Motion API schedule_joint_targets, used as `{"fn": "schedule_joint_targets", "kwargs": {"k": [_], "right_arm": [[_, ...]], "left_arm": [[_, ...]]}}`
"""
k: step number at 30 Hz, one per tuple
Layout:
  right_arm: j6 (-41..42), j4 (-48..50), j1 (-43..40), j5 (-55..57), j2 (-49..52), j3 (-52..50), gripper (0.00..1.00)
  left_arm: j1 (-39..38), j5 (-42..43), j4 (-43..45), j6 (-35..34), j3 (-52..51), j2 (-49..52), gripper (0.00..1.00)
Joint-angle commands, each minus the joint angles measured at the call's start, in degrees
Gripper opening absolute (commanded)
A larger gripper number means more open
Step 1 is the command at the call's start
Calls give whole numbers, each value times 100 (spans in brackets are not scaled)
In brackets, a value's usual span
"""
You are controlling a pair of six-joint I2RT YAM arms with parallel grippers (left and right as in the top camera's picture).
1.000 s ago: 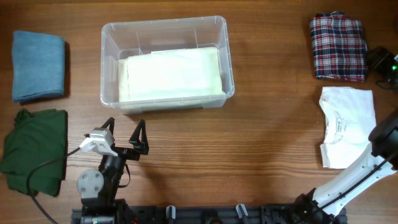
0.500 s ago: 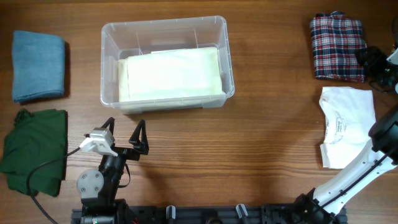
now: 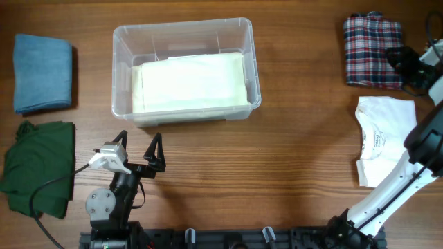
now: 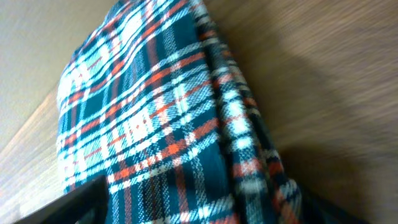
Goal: Pack container
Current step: 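Grasp the red-blue plaid shirt with the right gripper and lift it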
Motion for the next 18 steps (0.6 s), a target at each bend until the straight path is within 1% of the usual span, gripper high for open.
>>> {"fn": "schedule_joint_targets", "kwargs": {"k": [1,2,5,7,11,14,15,16,18], "right_arm": [[120,-155,439,-37,442,-129,72],[122,-157,485,-20,442,-129,66],[131,-160,533,-26,442,-129,51],[131,-177,533,-28,442,-129,38],[116,-177,533,-94,439,-129,20],[114,-181,533,-136,437,-129,12],[118,-184,533,-223,431,-129,6],[118,-186,533,-293,420,-129,4],[118,-247,533,-352,328,-129,4]], "left_arm": [[-28,-15,-35,9,-15,-37,100],[-28,-15,-35,9,-15,-37,100],[-28,-15,-35,9,-15,-37,100],[-28,-15,-35,9,-15,-37,100],[-28,-15,-35,9,-15,-37,100],[-28,-15,-35,9,-15,-37,100],[-28,-15,-35,9,-15,-37,100],[-28,-15,-35,9,-15,-37,100],[-28,-15,-35,9,-15,-37,100]]}}
